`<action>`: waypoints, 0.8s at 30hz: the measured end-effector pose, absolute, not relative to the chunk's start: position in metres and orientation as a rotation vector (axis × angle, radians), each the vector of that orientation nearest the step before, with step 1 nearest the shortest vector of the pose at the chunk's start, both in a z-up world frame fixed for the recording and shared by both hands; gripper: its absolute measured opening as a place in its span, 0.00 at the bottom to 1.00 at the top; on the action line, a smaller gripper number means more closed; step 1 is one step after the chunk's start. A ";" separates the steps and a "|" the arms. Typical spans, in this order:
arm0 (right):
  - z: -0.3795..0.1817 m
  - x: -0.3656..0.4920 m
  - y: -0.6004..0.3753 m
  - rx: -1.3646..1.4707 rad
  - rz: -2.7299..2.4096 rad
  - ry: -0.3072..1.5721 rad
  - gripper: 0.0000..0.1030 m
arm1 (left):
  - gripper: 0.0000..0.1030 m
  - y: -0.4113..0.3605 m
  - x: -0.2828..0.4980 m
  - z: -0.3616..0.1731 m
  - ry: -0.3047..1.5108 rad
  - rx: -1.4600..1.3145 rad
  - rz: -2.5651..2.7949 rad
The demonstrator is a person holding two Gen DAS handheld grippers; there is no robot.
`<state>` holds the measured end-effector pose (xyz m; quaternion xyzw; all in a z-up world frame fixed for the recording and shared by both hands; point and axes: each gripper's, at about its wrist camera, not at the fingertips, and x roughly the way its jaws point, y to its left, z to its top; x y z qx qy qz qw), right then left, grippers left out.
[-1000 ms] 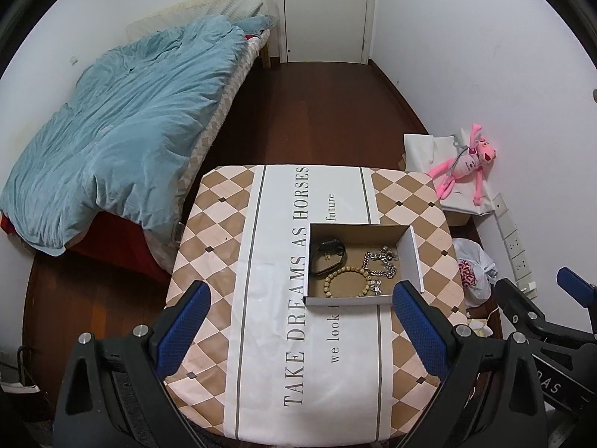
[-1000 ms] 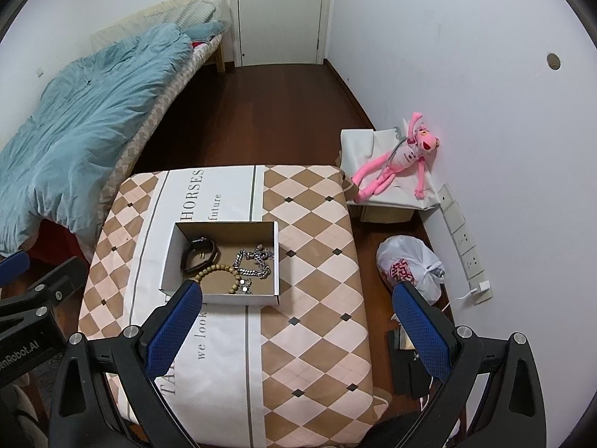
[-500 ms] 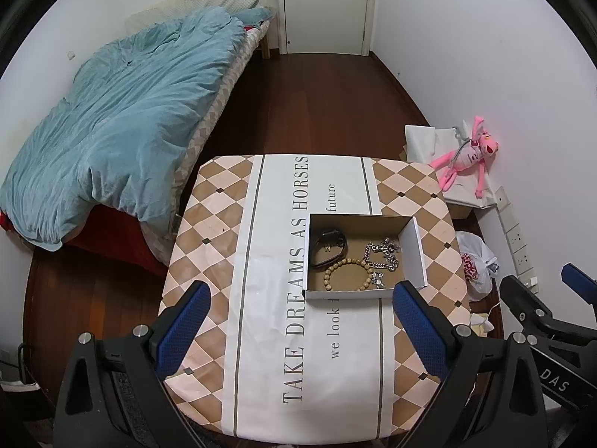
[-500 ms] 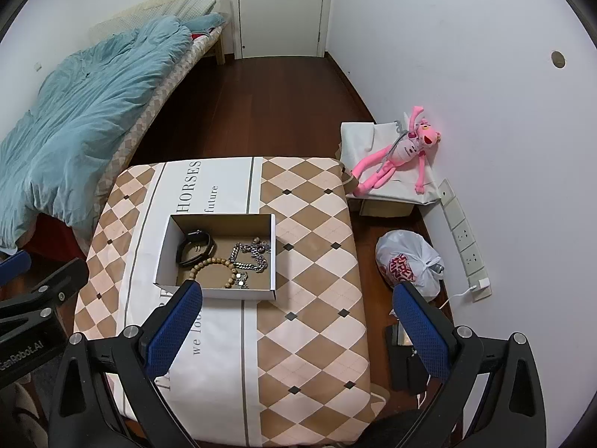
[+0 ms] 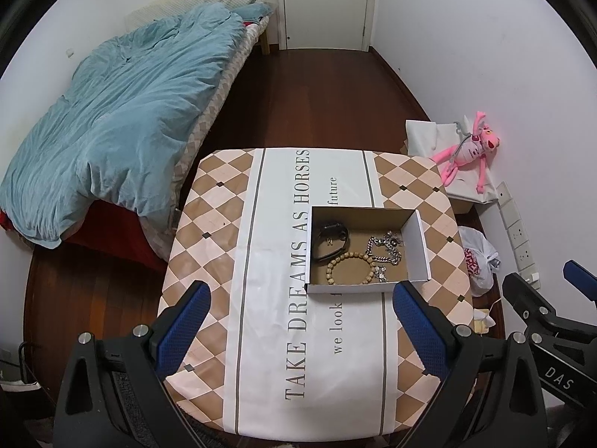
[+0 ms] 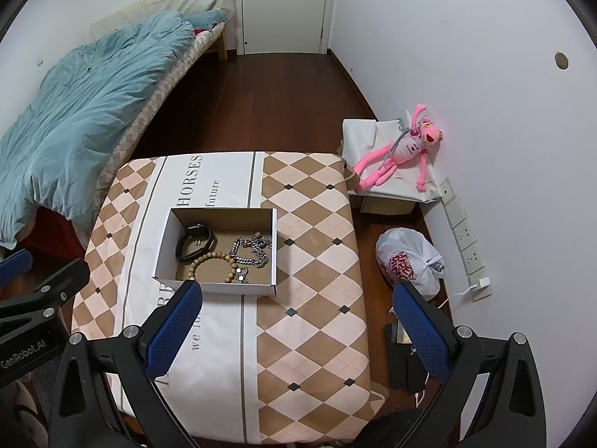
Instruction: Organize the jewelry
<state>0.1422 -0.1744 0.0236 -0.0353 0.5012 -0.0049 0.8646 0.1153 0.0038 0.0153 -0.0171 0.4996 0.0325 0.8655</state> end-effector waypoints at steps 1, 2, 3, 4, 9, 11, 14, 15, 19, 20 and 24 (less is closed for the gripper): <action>0.024 0.142 -0.174 -0.076 -0.012 1.049 1.00 | 0.97 0.004 0.114 0.015 1.045 -0.034 0.071; 0.024 0.143 -0.175 -0.075 -0.011 1.048 1.00 | 0.97 0.004 0.114 0.015 1.043 -0.033 0.070; 0.024 0.142 -0.175 -0.075 -0.010 1.048 1.00 | 0.97 0.005 0.114 0.014 1.043 -0.034 0.070; 0.024 0.142 -0.174 -0.076 -0.010 1.047 1.00 | 0.97 0.005 0.113 0.014 1.045 -0.036 0.069; 0.024 0.142 -0.174 -0.076 -0.010 1.047 1.00 | 0.97 0.005 0.113 0.014 1.045 -0.035 0.067; 0.024 0.142 -0.174 -0.075 -0.009 1.048 1.00 | 0.97 0.005 0.113 0.014 1.045 -0.035 0.070; 0.025 0.143 -0.173 -0.075 -0.009 1.048 1.00 | 0.97 0.005 0.113 0.014 1.044 -0.033 0.072; 0.025 0.143 -0.174 -0.075 -0.009 1.048 1.00 | 0.97 0.005 0.112 0.014 1.041 -0.030 0.069; 0.025 0.143 -0.174 -0.072 -0.007 1.048 1.00 | 0.97 0.004 0.111 0.014 1.039 -0.028 0.067; 0.026 0.143 -0.174 -0.071 -0.007 1.048 1.00 | 0.97 0.004 0.110 0.013 1.040 -0.029 0.068; 0.026 0.143 -0.174 -0.072 -0.007 1.048 1.00 | 0.97 0.004 0.110 0.014 1.041 -0.028 0.066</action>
